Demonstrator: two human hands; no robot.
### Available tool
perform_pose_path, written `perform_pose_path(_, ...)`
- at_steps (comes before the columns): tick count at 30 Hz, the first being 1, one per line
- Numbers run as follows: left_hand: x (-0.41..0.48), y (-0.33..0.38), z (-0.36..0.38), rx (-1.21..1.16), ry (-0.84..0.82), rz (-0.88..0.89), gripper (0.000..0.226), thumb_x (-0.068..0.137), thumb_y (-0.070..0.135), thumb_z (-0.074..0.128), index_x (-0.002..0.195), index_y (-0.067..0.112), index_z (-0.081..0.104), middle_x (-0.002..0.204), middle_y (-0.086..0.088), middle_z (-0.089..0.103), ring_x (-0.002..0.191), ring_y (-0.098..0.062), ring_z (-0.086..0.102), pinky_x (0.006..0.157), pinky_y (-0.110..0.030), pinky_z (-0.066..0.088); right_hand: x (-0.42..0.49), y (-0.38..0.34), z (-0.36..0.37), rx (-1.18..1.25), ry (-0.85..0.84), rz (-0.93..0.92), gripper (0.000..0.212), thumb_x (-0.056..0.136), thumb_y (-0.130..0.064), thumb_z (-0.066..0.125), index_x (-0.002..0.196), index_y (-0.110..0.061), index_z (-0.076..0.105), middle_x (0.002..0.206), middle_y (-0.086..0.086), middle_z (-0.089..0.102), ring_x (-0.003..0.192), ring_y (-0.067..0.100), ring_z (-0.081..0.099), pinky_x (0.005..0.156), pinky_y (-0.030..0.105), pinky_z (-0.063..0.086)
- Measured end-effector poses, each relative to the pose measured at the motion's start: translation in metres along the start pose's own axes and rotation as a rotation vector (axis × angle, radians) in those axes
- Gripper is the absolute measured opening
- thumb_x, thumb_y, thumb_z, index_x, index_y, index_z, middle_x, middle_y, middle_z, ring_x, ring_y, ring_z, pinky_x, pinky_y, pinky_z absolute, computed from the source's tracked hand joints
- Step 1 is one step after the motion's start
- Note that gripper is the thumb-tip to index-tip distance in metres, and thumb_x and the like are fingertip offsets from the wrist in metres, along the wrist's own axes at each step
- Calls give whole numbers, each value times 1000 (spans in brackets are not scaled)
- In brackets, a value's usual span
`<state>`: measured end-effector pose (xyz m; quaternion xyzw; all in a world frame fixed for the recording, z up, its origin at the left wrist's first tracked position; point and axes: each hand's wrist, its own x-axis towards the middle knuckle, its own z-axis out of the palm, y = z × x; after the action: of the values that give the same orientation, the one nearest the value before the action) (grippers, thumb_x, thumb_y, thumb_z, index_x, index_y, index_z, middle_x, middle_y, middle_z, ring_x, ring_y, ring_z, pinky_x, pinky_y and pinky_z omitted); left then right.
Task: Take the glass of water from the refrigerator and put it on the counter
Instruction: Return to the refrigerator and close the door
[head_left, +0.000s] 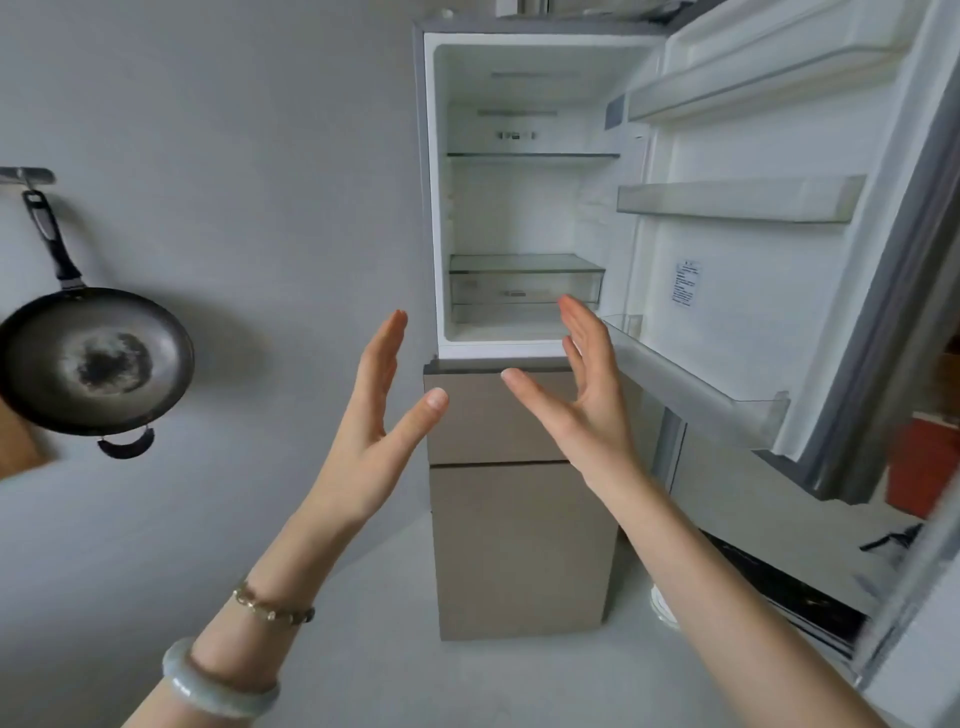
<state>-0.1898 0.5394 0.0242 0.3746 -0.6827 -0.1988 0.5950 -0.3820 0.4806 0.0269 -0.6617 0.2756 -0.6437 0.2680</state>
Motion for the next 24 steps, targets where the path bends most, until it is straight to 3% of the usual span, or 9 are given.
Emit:
perform_pose_path(6, 37, -26, 26, -54, -76, 8, 82, 84, 65, 57, 152, 37, 20, 157, 27, 23, 145, 6, 19, 111, -10, 21, 28, 25, -24, -57, 65, -14, 78, 72, -45, 76, 139, -42, 36, 149, -23, 37, 138, -4, 31, 108, 18, 27)
perform_pose_path(11, 71, -46, 47, -84, -108, 26, 82, 85, 63, 57, 153, 36, 19, 158, 25, 21, 146, 5, 16, 115, -13, 17, 50, 45, -44, -114, 91, -4, 79, 72, -50, 75, 139, -45, 34, 149, -26, 35, 136, -8, 30, 102, 6, 28)
perform_pose_path(15, 99, -60, 66, -121, -120, 27, 82, 85, 61, 57, 153, 36, 18, 158, 28, 20, 145, 7, 17, 115, -15, 20, 68, 57, -62, -144, 119, -10, 79, 72, -47, 75, 140, -42, 35, 148, -24, 36, 136, -8, 30, 105, 14, 27)
perform_pose_path(19, 125, -69, 89, -169, -140, 33, 80, 84, 59, 58, 152, 41, 18, 156, 31, 20, 143, 10, 18, 113, -13, 22, 83, 65, -86, -194, 157, -5, 82, 71, -47, 74, 142, -35, 34, 150, -21, 36, 137, -7, 31, 105, 9, 28)
perform_pose_path(21, 135, -72, 101, -174, -157, 47, 80, 85, 56, 57, 153, 38, 18, 156, 31, 20, 143, 11, 18, 110, -7, 22, 87, 67, -97, -213, 170, -1, 82, 73, -43, 75, 143, -33, 34, 151, -17, 35, 138, -5, 30, 105, 7, 27)
perform_pose_path(24, 151, -78, 120, -188, -205, 61, 81, 86, 55, 57, 153, 34, 17, 158, 27, 20, 144, 8, 18, 112, -9, 20, 90, 70, -113, -251, 206, 18, 83, 72, -42, 74, 144, -30, 34, 152, -15, 35, 138, -4, 30, 104, 6, 26)
